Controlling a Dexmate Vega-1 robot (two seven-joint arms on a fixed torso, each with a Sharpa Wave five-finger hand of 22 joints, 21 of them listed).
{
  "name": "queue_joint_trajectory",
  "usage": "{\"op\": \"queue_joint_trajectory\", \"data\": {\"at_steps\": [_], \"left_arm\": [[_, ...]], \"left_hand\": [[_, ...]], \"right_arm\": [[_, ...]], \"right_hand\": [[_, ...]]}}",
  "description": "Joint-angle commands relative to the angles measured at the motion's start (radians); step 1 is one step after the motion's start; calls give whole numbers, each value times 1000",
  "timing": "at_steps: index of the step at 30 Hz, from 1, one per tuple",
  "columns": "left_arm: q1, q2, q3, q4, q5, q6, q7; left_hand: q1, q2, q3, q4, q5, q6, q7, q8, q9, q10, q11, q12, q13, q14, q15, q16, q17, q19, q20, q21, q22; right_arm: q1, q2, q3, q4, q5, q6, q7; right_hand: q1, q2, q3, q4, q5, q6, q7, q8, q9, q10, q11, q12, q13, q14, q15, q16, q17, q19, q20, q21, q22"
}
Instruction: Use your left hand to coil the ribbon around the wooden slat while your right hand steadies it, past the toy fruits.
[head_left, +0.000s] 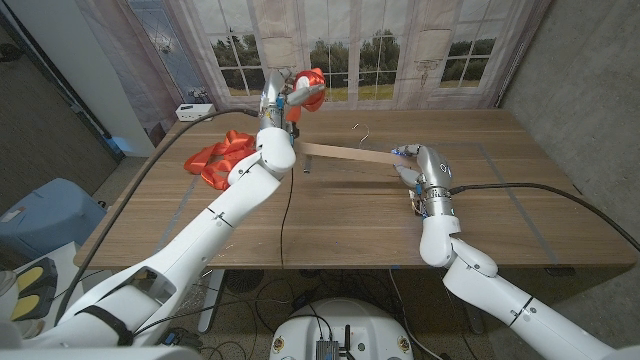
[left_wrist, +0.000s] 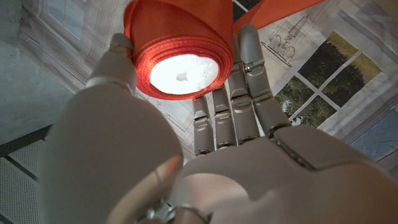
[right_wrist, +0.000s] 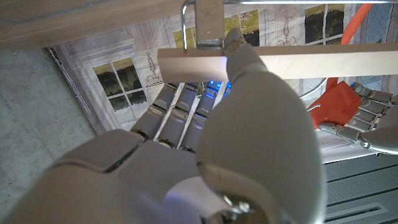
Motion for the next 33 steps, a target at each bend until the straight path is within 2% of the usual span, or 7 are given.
{"op": "queue_joint_trajectory", "data": {"at_steps": [1, 12, 23, 33], "left_arm": [[3, 2, -26, -71, -34, -101, -59], [12, -11, -54, -88, -135, -204, -145], [20, -12, -53, -116, -162, -252, -188], [53, 3, -55, -167, -169, -292, -215]], "left_hand": [[282, 289, 80, 1, 5, 157, -1, 27, 182, 204, -203, 33, 327, 284, -346, -6, 9, -5, -106, 12, 1], [277, 287, 86, 1, 5, 155, 0, 30, 198, 203, -203, 30, 328, 286, -345, -11, 19, -8, -105, 18, 0], [273, 286, 92, 1, 6, 154, -3, 30, 207, 205, -202, 28, 329, 286, -346, -16, 27, -10, -107, 23, -1], [270, 285, 98, 1, 7, 159, -3, 28, 208, 210, -203, 25, 326, 289, -347, -23, 31, -8, -108, 28, -2]], "right_arm": [[63, 51, -28, 96, 1, 114, -42], [114, 84, -58, 152, -23, 108, -46], [165, 105, -102, 197, -51, 65, -23], [198, 127, -112, 238, -29, 59, -25]], "right_hand": [[104, 103, -3, 1, 4, 21, 17, 5, 13, 77, 3, 9, 59, 11, -152, 0, 3, 10, -3, 11, 3], [106, 104, -7, 2, 4, 22, 15, 4, 13, 77, 3, 10, 59, 13, -152, -4, 6, 9, -4, 16, 4], [108, 104, -10, 2, 5, 19, 15, 1, 13, 76, 2, 12, 59, 14, -152, -8, 8, 7, -3, 21, 4], [110, 105, -13, 3, 5, 21, 17, 0, 13, 76, 3, 13, 59, 17, -152, -11, 11, 5, -2, 25, 5]]}}
